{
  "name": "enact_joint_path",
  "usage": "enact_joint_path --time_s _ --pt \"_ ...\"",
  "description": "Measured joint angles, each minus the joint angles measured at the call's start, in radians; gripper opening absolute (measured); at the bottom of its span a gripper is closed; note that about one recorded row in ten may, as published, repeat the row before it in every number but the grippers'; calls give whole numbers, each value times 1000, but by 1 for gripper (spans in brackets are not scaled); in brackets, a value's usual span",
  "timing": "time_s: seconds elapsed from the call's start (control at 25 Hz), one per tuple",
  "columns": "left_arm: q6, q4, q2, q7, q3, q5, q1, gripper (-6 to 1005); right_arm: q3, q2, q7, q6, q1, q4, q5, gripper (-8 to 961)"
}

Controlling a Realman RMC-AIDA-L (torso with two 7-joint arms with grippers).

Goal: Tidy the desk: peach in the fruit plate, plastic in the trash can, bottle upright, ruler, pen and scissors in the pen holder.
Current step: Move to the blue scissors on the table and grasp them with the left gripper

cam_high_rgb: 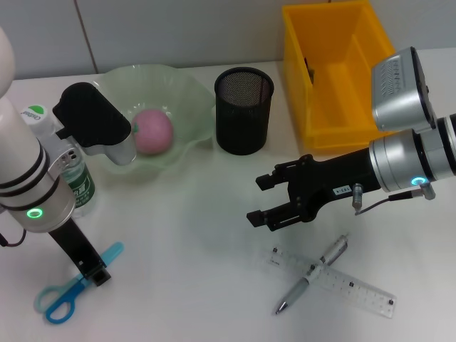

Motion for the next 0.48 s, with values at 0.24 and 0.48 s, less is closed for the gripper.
enact_joint_path --time_s 0.24,0.48 --pt "-2 0 0 -3 0 -1 0 431 0 0 0 -1 -1 0 0 774" --pt "-8 0 0 -7 0 1 0 429 1 0 0 -2 0 0 0 775"
